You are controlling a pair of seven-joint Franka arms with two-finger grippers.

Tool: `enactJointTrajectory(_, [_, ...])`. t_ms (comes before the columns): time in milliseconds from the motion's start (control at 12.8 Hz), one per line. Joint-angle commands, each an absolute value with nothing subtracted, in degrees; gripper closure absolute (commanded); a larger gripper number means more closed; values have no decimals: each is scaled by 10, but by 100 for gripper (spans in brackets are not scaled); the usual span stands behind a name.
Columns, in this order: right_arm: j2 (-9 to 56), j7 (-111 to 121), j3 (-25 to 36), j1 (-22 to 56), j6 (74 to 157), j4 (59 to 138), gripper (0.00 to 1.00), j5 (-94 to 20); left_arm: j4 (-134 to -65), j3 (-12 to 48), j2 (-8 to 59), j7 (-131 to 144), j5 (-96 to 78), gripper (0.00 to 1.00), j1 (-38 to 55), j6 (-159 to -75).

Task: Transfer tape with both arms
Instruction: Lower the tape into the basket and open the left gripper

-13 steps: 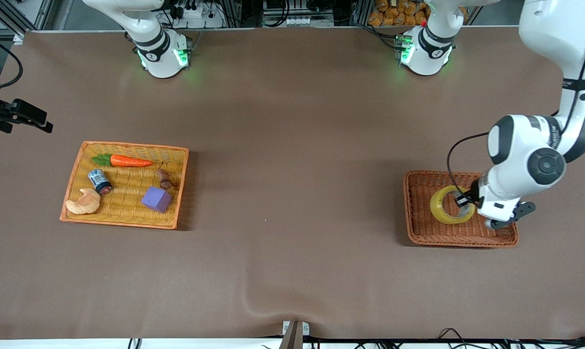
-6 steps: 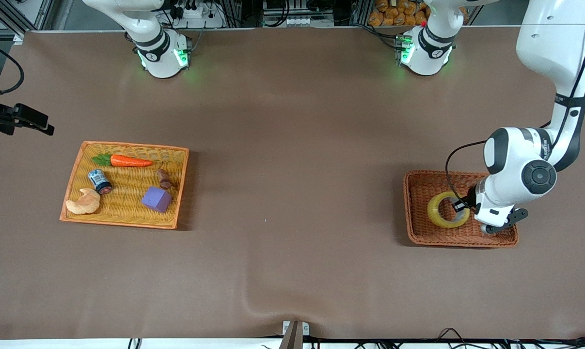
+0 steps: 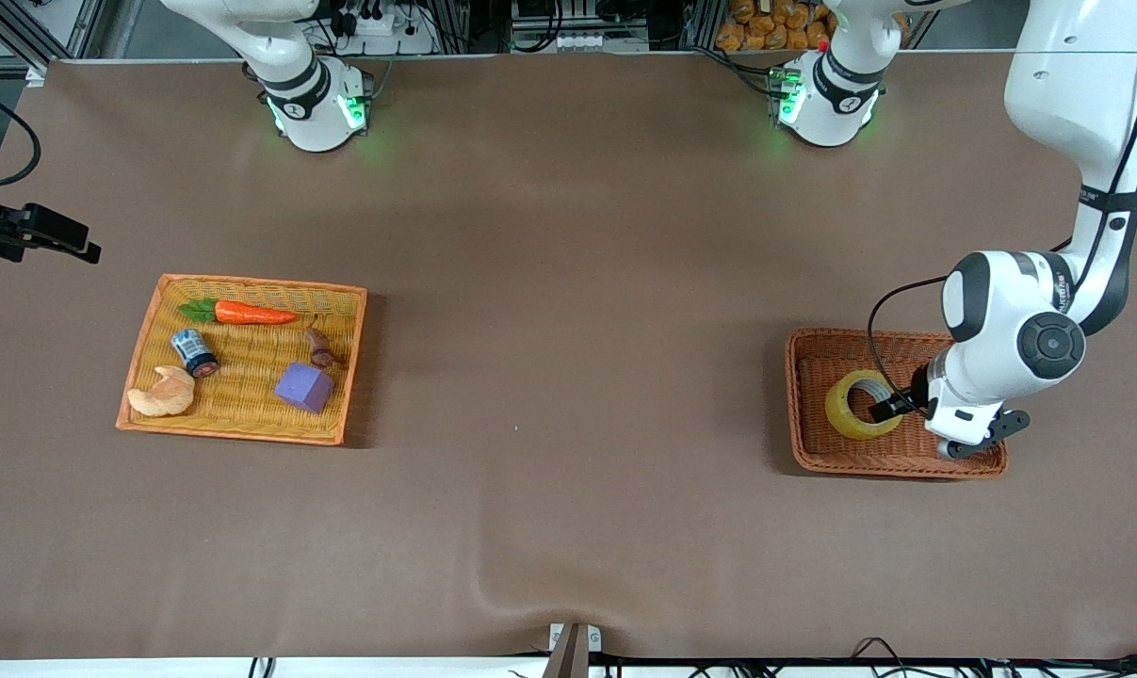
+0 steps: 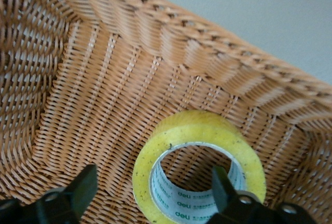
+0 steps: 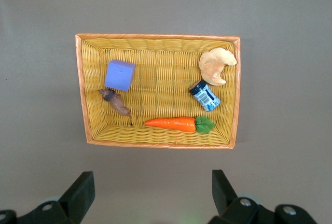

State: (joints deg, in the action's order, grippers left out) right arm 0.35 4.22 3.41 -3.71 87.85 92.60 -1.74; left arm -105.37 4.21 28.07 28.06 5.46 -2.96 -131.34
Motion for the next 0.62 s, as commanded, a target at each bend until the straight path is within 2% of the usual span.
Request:
enactJointTrajectory(0, [10,37,24,-40,867,911,0,-11,-1059,57,226,250,43,0,-35,-1304])
enactJointTrajectory(390, [10,38,25,-52,865,912,0,-11,-1047,71,133,134,42,0,-36,-1240])
enactJointTrajectory(546, [16,37,24,-45,866,911,0,-12,-1016,84,118,133,43,0,-33,-1169])
